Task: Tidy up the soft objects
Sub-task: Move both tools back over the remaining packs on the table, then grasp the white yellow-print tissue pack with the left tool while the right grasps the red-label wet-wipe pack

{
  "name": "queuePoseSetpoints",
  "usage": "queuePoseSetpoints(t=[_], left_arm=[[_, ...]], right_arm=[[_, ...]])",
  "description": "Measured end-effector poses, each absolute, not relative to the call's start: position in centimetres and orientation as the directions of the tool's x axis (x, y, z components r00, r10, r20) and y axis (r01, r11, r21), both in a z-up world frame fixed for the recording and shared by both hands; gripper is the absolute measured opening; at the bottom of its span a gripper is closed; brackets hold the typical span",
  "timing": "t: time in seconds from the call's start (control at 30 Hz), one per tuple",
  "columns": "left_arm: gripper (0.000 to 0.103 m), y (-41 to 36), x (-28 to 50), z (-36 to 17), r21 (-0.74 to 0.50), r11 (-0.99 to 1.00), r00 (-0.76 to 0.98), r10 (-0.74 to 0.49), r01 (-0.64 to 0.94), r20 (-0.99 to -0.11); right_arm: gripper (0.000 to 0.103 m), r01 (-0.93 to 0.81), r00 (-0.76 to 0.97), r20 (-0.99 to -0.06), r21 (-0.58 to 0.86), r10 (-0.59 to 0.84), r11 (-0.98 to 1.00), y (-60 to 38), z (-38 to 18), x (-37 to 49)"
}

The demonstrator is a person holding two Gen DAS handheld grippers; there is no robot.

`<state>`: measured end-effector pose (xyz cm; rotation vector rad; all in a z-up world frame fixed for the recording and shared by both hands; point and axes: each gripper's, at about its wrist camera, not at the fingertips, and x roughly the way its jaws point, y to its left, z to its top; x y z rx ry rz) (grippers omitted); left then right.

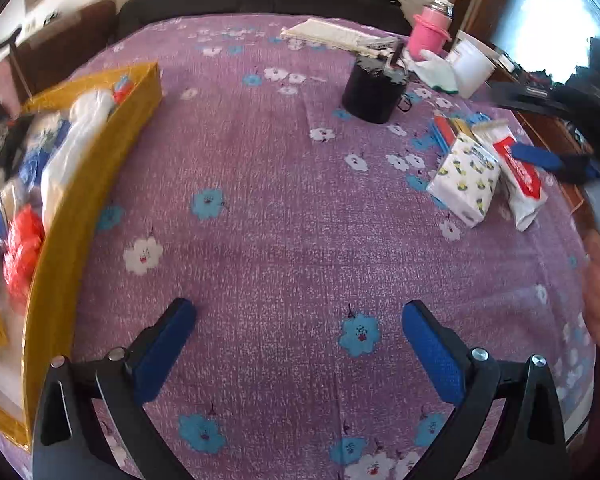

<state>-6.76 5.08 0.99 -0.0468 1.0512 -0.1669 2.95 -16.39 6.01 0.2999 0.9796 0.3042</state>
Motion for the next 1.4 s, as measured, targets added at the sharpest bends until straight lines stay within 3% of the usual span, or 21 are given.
queuePoseSetpoints(t=[0.1,0.2,0.27,0.53,0.73,0.97,1.27,1.4], left_arm=[[0.103,3.4,-7.6,0.6,0.009,0.987,0.493,-0.072,0.158,-0.867],[0.103,3.5,-8.2,0.8,0.000,0.987,0.497,-0.081,0.160,-0.864],[0.103,3.5,-8.4,1.0,0.001,0.987,0.497,-0.080,0.161,-0.864],[0.103,3.4,-8.6,0.6,0.004,0.987,0.500,-0.077,0.159,-0.862],[0.103,3.4,-8.7,0.5,0.010,0.988,0.504,-0.071,0.155,-0.861],[0.103,3.5,-8.7,0.6,0.010,0.988,0.506,-0.071,0.154,-0.860],[0.103,3.5,-8.5,0.7,0.006,0.987,0.481,-0.073,0.162,-0.874],[0.103,3.0,-7.6,2.4,-0.028,0.970,0.488,-0.148,0.243,-0.860]], right_arm=[[0.103,-0.124,0.431,-0.787,0.433,0.442,0.893,-14.7,3.6,4.5],[0.103,-0.202,0.314,-0.716,0.591,0.623,0.781,-13.0,2.9,3.6],[0.103,-0.268,0.325,-0.685,0.594,0.652,0.758,-12.5,4.5,2.0],[0.103,-0.081,0.600,-0.669,0.494,0.439,0.865,-21.4,7.4,-0.9],[0.102,0.083,0.636,-0.719,0.424,0.279,0.902,-27.2,6.6,-1.8],[0.102,0.106,0.635,-0.744,0.352,0.209,0.930,-26.9,4.5,-2.0],[0.102,0.101,0.725,-0.681,0.253,0.103,0.962,-25.5,4.2,-3.1],[0.102,0.048,0.698,-0.698,0.269,0.161,0.962,-25.4,4.5,-2.6]])
